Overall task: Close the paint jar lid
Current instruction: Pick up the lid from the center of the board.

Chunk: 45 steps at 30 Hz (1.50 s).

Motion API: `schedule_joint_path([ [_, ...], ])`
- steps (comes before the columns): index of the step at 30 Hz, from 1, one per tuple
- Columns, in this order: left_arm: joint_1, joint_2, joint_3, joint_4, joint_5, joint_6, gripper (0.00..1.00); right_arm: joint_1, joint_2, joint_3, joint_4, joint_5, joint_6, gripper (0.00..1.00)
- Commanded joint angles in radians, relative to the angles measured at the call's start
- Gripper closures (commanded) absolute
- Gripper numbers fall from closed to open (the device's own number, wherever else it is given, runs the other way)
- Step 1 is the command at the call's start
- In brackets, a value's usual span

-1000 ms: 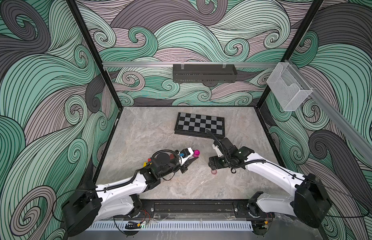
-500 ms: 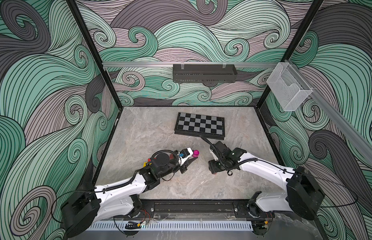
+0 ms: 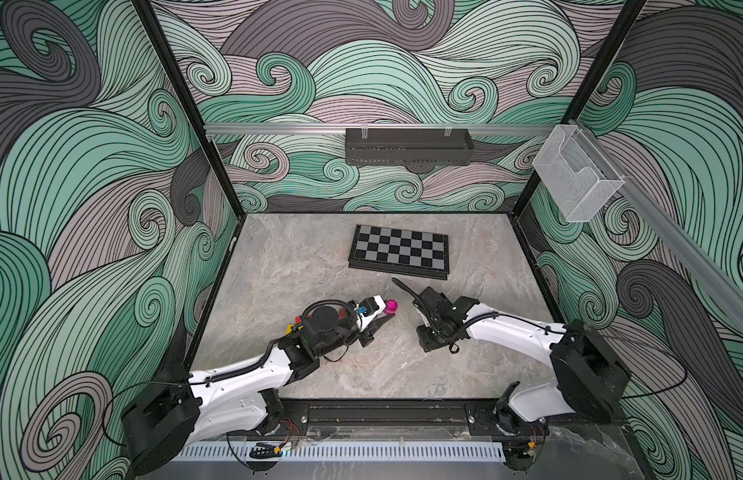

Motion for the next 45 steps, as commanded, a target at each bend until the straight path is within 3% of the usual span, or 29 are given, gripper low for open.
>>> schedule_joint_path([
  [1,0.001,-0.002,-0.001,0.020,-0.004,-0.005,0.88,0.004,0.025,0.007,0.040,0.019,0.023,0.53],
  [12,0.001,-0.006,-0.004,0.022,-0.004,-0.006,0.88,0.006,0.062,0.012,0.057,0.024,0.023,0.60],
  [23,0.000,-0.004,-0.003,0.022,-0.002,-0.005,0.88,0.009,0.086,0.014,0.063,0.042,0.026,0.61],
  [40,0.000,0.001,-0.001,0.026,-0.001,-0.005,0.88,0.019,0.098,0.019,0.075,0.056,0.034,0.59],
  [45,0.000,0.001,-0.001,0.026,-0.001,-0.005,0.88,0.020,0.103,0.021,0.074,0.062,0.037,0.54],
])
